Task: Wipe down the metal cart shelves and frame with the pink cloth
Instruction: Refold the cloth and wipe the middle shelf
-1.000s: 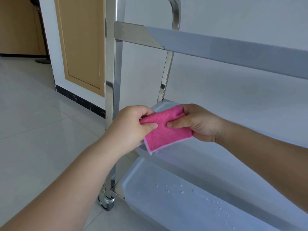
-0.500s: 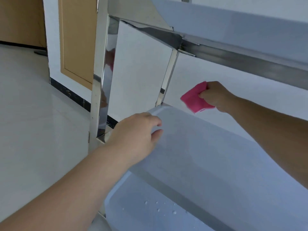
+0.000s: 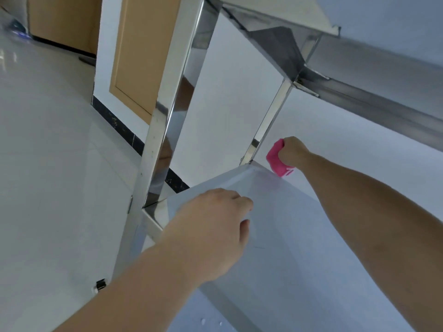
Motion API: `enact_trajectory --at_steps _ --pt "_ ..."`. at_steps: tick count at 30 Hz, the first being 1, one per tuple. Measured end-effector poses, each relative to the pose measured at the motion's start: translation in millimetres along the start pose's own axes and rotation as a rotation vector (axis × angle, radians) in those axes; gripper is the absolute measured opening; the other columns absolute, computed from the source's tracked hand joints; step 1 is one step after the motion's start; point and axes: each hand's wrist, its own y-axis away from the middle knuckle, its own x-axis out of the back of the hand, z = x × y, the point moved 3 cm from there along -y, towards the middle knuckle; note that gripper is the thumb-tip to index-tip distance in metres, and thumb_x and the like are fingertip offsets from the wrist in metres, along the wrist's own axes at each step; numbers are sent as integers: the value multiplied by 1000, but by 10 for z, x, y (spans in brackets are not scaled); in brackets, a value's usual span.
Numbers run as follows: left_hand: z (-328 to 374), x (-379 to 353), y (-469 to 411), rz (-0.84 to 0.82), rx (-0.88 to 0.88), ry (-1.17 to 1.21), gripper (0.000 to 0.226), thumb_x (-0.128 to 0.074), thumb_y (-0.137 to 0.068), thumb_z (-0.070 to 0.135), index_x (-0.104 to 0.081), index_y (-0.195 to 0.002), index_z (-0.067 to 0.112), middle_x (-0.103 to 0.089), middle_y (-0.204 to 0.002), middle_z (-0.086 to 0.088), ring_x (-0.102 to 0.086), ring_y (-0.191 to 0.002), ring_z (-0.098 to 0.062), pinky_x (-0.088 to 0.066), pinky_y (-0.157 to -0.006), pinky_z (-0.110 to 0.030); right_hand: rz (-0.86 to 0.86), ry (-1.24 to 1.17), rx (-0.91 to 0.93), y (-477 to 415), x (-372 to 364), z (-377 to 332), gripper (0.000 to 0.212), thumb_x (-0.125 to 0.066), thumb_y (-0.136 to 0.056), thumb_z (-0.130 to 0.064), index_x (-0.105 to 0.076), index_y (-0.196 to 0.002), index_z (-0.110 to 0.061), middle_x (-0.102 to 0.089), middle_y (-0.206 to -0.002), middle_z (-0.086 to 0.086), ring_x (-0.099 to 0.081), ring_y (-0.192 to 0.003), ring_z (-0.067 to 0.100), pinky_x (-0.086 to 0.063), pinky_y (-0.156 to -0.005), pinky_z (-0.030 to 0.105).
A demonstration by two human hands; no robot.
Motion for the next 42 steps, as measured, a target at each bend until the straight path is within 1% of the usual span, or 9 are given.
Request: enact_trajectory --at_steps 3,5,8,12,20,25,28,34,42 --pt "7 -13 -2 6 -7 -11 25 -38 -93 37 -50 -115 31 -55 -111 12 -47 -111 -10 -47 -89 -37 -82 -16 -20 -82 -183 -62 32 -47 -89 -5 -62 -116 2 -63 -116 22 -60 -98 31 -47 -80 33" --pt "5 -9 -8 17 -12 -19 25 -38 -93 36 -50 -113 30 -54 -111 11 -47 -110 -11 -47 -88 -37 -139 26 -22 -98 -329 -96 34 -41 -92 -9 -65 -113 5 -66 -103 20 -62 -93 30 -51 -83 35" --pt "-3 -32 -19 31 -47 -37 27 -36 -91 36 -52 -111 28 -56 -108 11 -49 -106 -12 -46 -87 -36 -213 7 -62 -151 -472 -94 30 -39 -93 -14 -65 -103 -3 -50 -74 11 -47 -60 22 -41 -50 28" --pt "-4 -58 -35 44 -59 -46 32 -31 -86 34 -54 -108 28 -58 -104 11 -51 -102 -13 -47 -85 -35 -235 -24 -116 -157 -476 13 18 -48 -94 -25 -57 -89 -11 -41 -60 5 -35 -44 17 -27 -41 20" --pt "-4 -66 -30 57 -86 -54 36 -29 -81 31 -58 -101 25 -59 -96 9 -54 -96 -15 -49 -80 -36 -242 -50 -78 -184 -494 314 38 -53 -92 -42 -69 -104 -10 -60 -83 7 -54 -69 22 -44 -62 26" --pt "1 -55 -24 84 -95 -33 36 -34 -80 30 -64 -98 24 -64 -88 8 -60 -87 -18 -53 -71 -36 -297 -49 -120 -4 -389 482 26 -39 -101 -11 -57 -112 4 -45 -82 12 -39 -70 14 -37 -64 18" --pt "33 -52 -20 75 -100 -53 38 -30 -80 32 -64 -96 26 -64 -85 9 -61 -86 -17 -53 -68 -36 -243 -58 -146 13 -336 635 35 -47 -100 -23 -58 -118 4 -59 -104 18 -45 -87 17 -35 -77 24" --pt "75 -38 -2 87 -105 -70 36 -30 -81 32 -63 -95 27 -64 -86 10 -60 -87 -15 -53 -67 -35 -254 -29 -153 36 -251 850 35 -52 -96 -36 -66 -111 -8 -57 -84 5 -50 -66 16 -38 -52 23" --pt "188 -16 2 47 -268 -140 31 -36 -81 24 -66 -92 22 -66 -81 7 -63 -72 -20 -54 -51 -39 -239 49 -127 74 -219 1028 41 -44 -96 -43 -68 -103 -10 -65 -92 10 -57 -75 24 -44 -67 27"
